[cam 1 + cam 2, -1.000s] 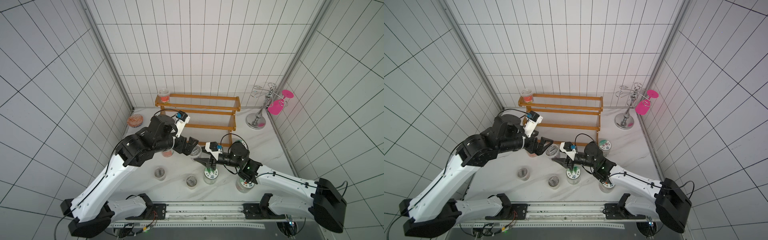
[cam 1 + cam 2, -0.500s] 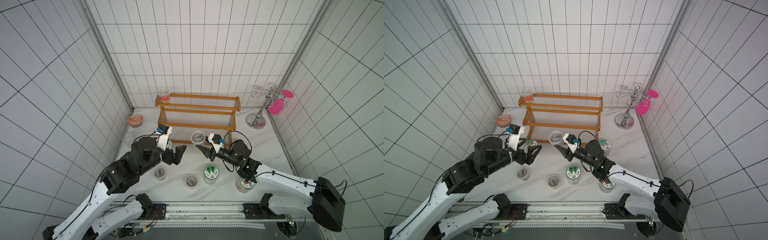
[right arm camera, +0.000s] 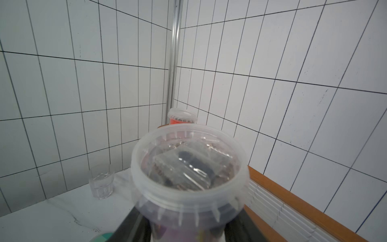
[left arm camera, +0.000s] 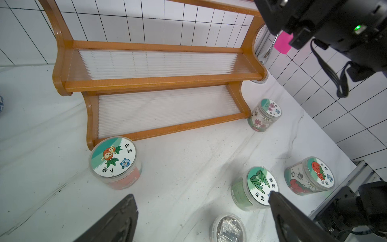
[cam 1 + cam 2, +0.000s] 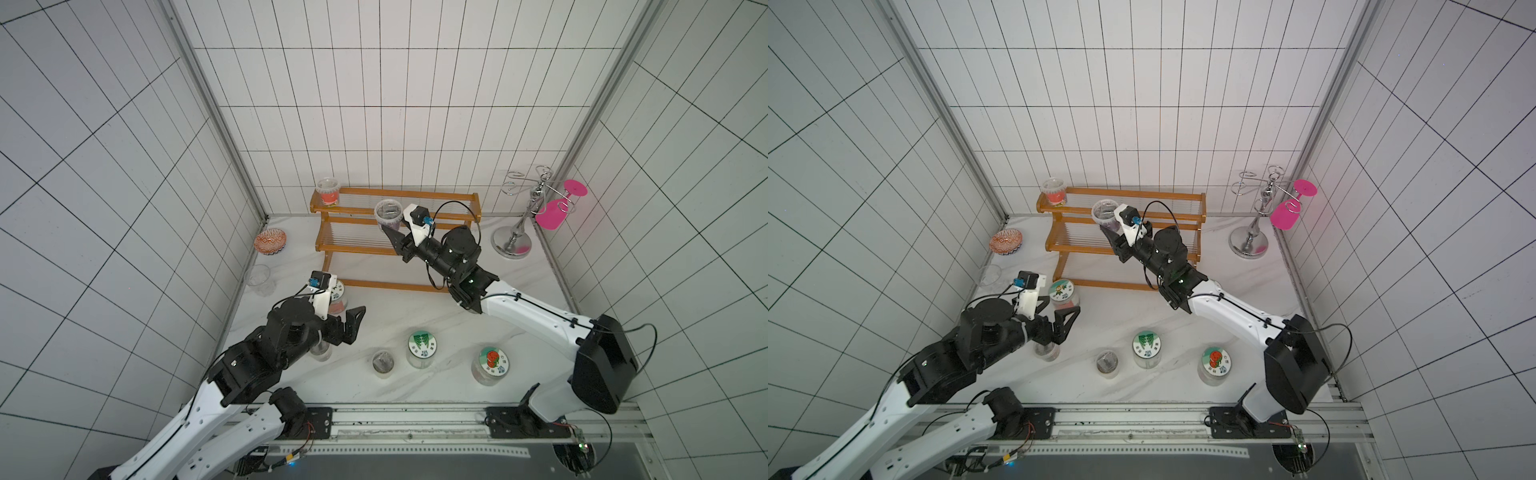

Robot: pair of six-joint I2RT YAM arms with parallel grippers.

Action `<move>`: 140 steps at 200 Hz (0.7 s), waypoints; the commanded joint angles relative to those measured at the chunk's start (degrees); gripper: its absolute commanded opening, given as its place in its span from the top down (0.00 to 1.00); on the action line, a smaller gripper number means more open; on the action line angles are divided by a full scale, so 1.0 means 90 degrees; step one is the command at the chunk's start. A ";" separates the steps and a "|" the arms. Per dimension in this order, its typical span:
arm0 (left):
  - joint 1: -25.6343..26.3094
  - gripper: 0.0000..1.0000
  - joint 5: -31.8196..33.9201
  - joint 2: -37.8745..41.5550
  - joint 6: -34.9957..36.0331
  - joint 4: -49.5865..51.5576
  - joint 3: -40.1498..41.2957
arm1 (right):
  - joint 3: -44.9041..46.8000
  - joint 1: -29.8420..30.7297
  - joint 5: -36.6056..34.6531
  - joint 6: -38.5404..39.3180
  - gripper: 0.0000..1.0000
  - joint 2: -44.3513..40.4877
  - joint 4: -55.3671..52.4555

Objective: Place the seed container on the shelf
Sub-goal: Place the seed jar on the shelf.

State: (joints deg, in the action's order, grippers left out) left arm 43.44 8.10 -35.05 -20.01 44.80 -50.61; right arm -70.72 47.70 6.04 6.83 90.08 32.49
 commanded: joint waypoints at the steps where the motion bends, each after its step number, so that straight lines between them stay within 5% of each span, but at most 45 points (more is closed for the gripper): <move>1: -0.0022 0.01 -0.0031 0.0133 -0.0121 -0.0153 0.0107 | -0.0892 -0.0158 -0.0158 -0.0109 0.48 0.0443 -0.0486; 140: -0.0022 0.01 -0.0080 0.0350 -0.0186 -0.0146 0.0242 | -0.3453 -0.0398 -0.0198 -0.0728 0.47 0.2607 -0.1634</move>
State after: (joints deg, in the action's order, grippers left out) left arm 43.44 7.53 -32.62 -21.67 44.69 -48.84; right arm -96.99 44.86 4.67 2.00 111.77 18.52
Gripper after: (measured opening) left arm 0.987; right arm 0.526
